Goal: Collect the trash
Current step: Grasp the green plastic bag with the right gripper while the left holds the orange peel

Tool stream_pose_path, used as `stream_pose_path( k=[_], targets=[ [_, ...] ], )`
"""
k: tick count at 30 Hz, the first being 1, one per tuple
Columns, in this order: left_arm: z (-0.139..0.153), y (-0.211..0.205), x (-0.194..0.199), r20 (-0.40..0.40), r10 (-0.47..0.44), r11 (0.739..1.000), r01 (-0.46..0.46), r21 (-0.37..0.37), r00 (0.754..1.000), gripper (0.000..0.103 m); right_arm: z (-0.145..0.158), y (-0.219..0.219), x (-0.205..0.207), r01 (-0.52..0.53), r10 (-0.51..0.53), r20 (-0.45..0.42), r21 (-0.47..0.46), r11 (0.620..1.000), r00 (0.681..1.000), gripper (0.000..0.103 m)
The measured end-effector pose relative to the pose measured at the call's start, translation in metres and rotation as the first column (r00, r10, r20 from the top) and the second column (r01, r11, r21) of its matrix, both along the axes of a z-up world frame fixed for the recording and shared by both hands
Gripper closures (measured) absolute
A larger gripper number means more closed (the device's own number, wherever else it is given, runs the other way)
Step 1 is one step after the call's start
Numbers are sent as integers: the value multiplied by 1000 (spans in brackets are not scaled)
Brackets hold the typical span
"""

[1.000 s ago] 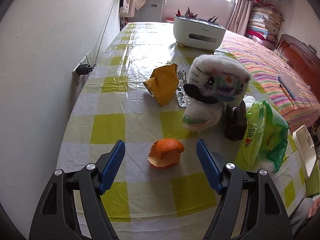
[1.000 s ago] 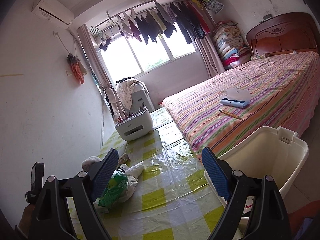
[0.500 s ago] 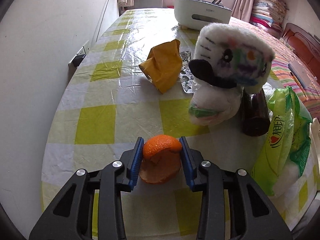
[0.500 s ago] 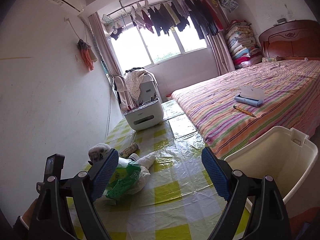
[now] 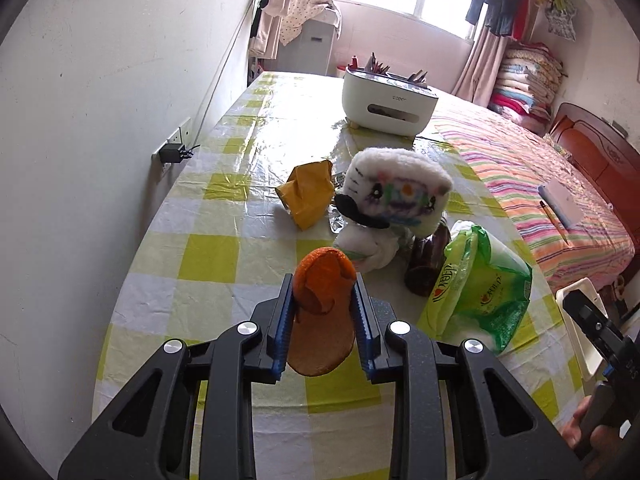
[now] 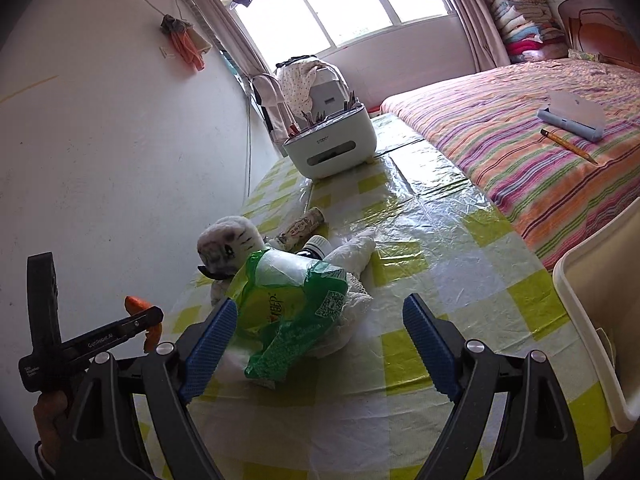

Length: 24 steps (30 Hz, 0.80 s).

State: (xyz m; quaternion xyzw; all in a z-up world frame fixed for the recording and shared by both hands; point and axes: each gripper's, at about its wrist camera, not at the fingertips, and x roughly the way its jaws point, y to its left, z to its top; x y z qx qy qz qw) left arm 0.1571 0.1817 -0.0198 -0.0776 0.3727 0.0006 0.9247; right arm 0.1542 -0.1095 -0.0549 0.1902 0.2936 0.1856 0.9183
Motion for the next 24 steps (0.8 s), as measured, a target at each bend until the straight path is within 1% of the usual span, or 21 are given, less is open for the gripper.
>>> stream_pose_path(
  k=[4, 6, 7, 8, 9, 10, 11, 12, 14, 15, 16, 24],
  targets=[
    [10, -13, -9, 31, -28, 999, 28, 17, 999, 76, 5, 18, 21, -43, 43, 0, -50, 998, 999, 20],
    [12, -15, -10, 30, -32, 999, 32, 7, 999, 76, 4, 29, 32, -59, 57, -19, -109, 992, 998, 21],
    [13, -15, -10, 27, -36, 999, 36, -3, 999, 76, 3, 33, 37, -68, 65, -27, -135, 989, 998, 23],
    [13, -15, -9, 25, -37, 999, 37, -8, 999, 76, 0, 36, 40, -78, 74, -36, -149, 986, 997, 36],
    [12, -16, -10, 27, -36, 999, 36, -9, 999, 76, -3, 39, 44, -90, 83, -50, -163, 982, 995, 46],
    [13, -16, -9, 27, -38, 999, 38, -10, 999, 76, -5, 42, 46, -94, 84, -60, -182, 979, 995, 64],
    [12, -17, -9, 27, -42, 999, 42, -10, 999, 76, -7, 43, 46, -104, 93, -65, -186, 977, 994, 77],
    [12, -18, -9, 26, -46, 999, 46, -9, 999, 76, -9, 44, 46, -114, 103, -70, -183, 977, 992, 83],
    [12, -21, -9, 25, -50, 999, 50, 0, 998, 75, -8, 41, 43, -115, 106, -62, -170, 979, 992, 91],
    [12, -23, -9, 24, -54, 999, 54, 5, 998, 75, -7, 39, 41, -117, 110, -53, -155, 981, 993, 92],
    [12, -24, -9, 24, -57, 998, 57, 9, 998, 75, -5, 38, 39, -118, 113, -42, -143, 983, 993, 97],
    [14, -31, -10, 39, -75, 997, 74, 13, 996, 75, 14, 23, 21, -116, 120, 60, -58, 991, 991, 100]
  ],
)
